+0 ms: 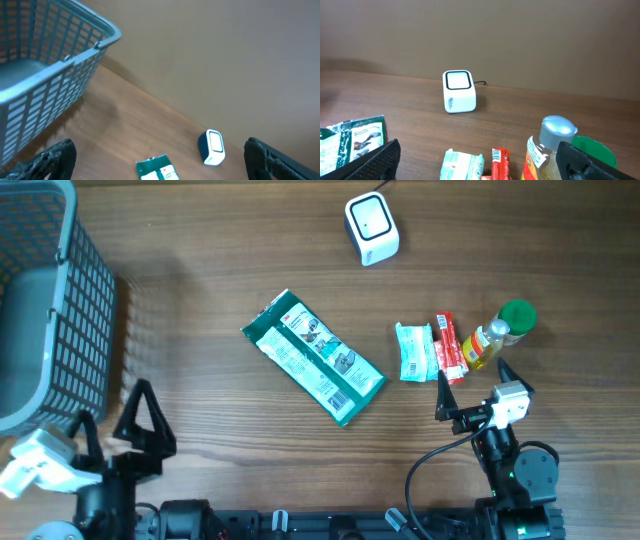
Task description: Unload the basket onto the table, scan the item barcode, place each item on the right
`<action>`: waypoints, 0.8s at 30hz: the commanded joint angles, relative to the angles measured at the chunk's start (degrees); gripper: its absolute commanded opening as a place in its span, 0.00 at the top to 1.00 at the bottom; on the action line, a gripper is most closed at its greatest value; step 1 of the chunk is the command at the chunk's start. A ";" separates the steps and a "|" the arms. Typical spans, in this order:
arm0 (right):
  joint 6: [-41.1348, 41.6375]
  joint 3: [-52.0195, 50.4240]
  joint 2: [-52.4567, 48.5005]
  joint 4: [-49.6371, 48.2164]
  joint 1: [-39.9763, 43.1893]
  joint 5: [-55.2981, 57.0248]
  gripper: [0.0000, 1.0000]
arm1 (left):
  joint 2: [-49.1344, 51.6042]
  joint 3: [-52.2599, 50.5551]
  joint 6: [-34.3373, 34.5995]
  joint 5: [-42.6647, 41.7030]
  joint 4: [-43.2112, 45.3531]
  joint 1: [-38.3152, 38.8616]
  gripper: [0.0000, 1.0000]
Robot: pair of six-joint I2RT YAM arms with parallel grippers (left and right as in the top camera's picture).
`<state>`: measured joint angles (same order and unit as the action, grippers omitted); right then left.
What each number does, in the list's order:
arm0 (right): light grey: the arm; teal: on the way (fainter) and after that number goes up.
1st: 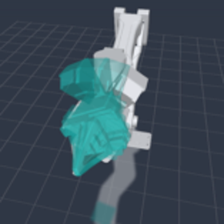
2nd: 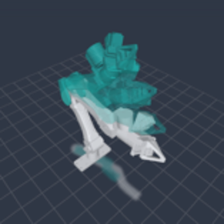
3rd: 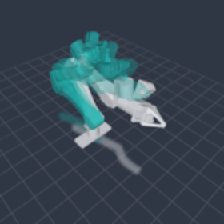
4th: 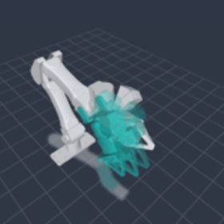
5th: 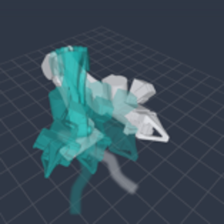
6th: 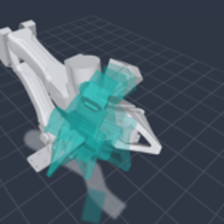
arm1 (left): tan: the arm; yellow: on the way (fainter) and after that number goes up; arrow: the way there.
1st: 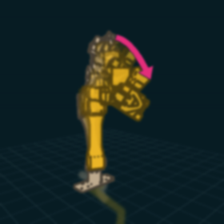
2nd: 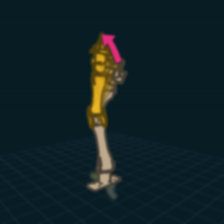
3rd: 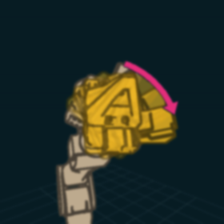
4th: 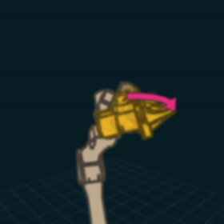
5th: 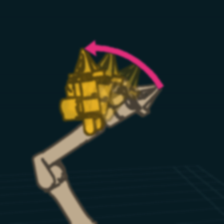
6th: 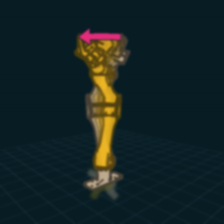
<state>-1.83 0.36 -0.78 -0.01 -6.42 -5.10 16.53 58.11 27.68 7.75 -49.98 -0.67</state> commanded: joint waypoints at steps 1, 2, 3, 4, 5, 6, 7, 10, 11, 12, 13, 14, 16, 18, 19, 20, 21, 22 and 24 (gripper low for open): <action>-0.81 -0.07 0.55 -0.33 0.28 -0.83 0.00 | -4.83 -5.64 -0.26 0.87 0.79 0.07 0.00; -0.81 -0.07 0.57 -0.33 0.28 -0.83 0.00 | -6.29 -7.41 -0.26 0.70 1.88 0.07 0.00; -0.81 -0.07 0.55 -0.33 0.28 -0.83 0.00 | -7.78 -9.25 -0.15 0.66 3.54 0.07 0.00; -0.81 -0.07 0.57 -0.33 0.28 -0.83 0.00 | -8.98 -10.88 0.00 0.63 5.62 0.07 0.00; -0.81 -0.07 0.55 -0.33 0.28 -0.83 0.00 | -10.19 -12.50 0.00 0.39 8.00 0.07 0.00; -0.79 -0.07 0.52 -0.33 0.28 -0.83 0.00 | -11.43 -14.29 -0.02 -0.15 10.82 0.07 0.00; -0.79 -0.07 0.50 -0.33 0.28 -0.83 0.00 | -12.46 -15.74 0.00 -0.48 13.22 0.07 0.00; -0.81 -0.07 0.50 -0.33 0.28 -0.83 0.00 | -15.41 -20.61 -0.02 -1.38 22.25 0.07 0.00; -0.83 -0.07 0.50 -0.33 0.28 -0.83 0.00 | -16.35 -22.93 -0.02 -2.03 26.95 0.07 0.00; -0.81 -0.07 0.50 -0.33 0.28 -0.83 0.00 | -16.33 -24.13 -0.04 -2.43 30.08 0.07 0.00; -0.81 -0.07 0.50 -0.33 0.28 -0.83 0.00 | -16.33 -25.77 -0.04 -3.21 34.18 0.07 0.00; -0.79 -0.07 0.50 -0.33 0.28 -0.83 0.00 | -16.33 -27.61 -0.04 -4.22 38.69 0.07 0.00; -0.81 -0.07 0.50 -0.33 0.28 -0.83 0.00 | -16.33 -30.71 -0.07 -5.62 46.16 0.07 0.00; -0.83 -0.07 0.50 -0.33 0.28 -0.83 0.00 | -16.33 -34.91 -0.04 -6.69 55.60 0.07 0.00; -0.81 -0.07 0.50 -0.33 0.28 -0.83 0.01 | -16.33 -37.09 -0.04 -6.91 59.67 0.07 0.00; -0.81 -0.07 0.50 -0.33 0.28 -0.83 0.00 | -16.33 -39.39 -0.04 -7.15 63.49 0.07 0.00; -0.79 -0.07 0.50 -0.31 0.28 -0.83 0.00 | -16.33 -40.68 -0.04 -7.34 65.42 0.07 0.00; -0.81 -0.07 0.50 -0.33 0.28 -0.83 0.00 | -16.33 -42.51 -0.04 -7.87 67.43 0.07 0.00; -0.81 -0.07 0.50 -0.33 0.28 -0.83 0.00 | -16.33 -45.66 -0.04 -8.17 68.85 0.07 0.00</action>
<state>-1.83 0.36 -0.78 -0.01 -6.42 -5.10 0.78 16.91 27.73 1.56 17.47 -0.67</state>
